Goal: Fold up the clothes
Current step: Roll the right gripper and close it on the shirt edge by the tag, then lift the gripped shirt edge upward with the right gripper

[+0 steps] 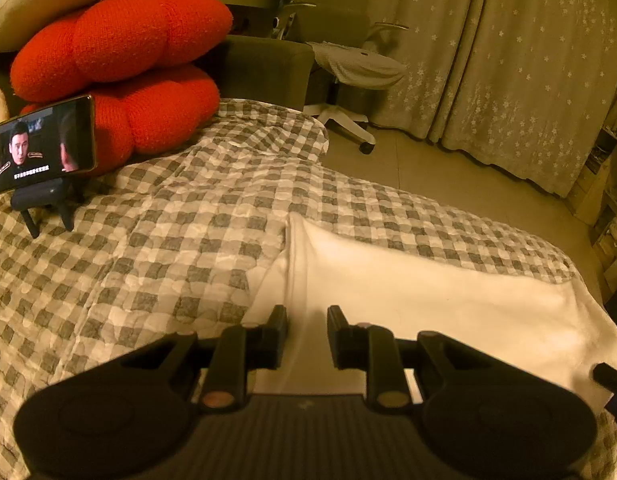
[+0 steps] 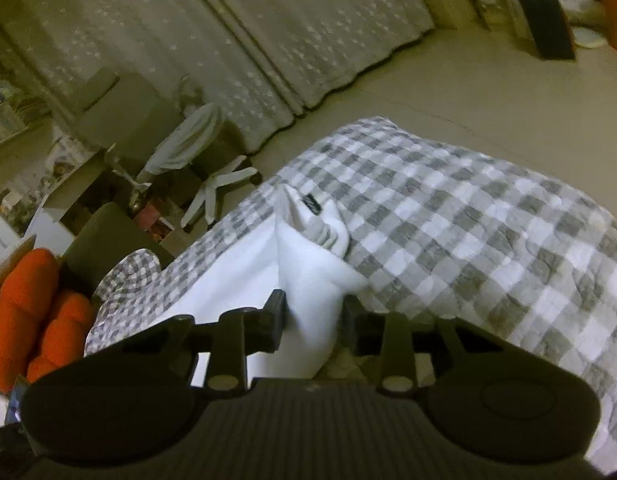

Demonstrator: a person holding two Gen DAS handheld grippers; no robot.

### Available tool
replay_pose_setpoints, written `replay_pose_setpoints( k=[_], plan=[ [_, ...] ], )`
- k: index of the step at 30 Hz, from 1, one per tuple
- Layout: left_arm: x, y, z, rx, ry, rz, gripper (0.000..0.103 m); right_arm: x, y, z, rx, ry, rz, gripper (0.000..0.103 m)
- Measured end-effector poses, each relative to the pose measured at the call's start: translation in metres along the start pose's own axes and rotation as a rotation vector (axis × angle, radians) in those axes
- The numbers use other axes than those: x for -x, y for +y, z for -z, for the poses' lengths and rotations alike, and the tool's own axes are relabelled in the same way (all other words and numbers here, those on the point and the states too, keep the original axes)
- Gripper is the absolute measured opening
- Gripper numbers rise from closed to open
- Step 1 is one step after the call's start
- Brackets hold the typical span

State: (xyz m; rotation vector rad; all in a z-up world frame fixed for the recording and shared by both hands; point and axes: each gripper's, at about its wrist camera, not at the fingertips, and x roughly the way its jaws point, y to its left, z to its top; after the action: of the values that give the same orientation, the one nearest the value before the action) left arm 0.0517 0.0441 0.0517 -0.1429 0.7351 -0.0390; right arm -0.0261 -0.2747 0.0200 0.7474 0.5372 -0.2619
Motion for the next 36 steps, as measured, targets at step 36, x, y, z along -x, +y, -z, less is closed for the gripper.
replay_pose_setpoints(
  k=[36],
  plan=[
    [-0.006, 0.01, -0.006, 0.042, 0.038, 0.017, 0.03, -0.044, 0.0, -0.065, 0.183, 0.289, -0.176, 0.025]
  ],
)
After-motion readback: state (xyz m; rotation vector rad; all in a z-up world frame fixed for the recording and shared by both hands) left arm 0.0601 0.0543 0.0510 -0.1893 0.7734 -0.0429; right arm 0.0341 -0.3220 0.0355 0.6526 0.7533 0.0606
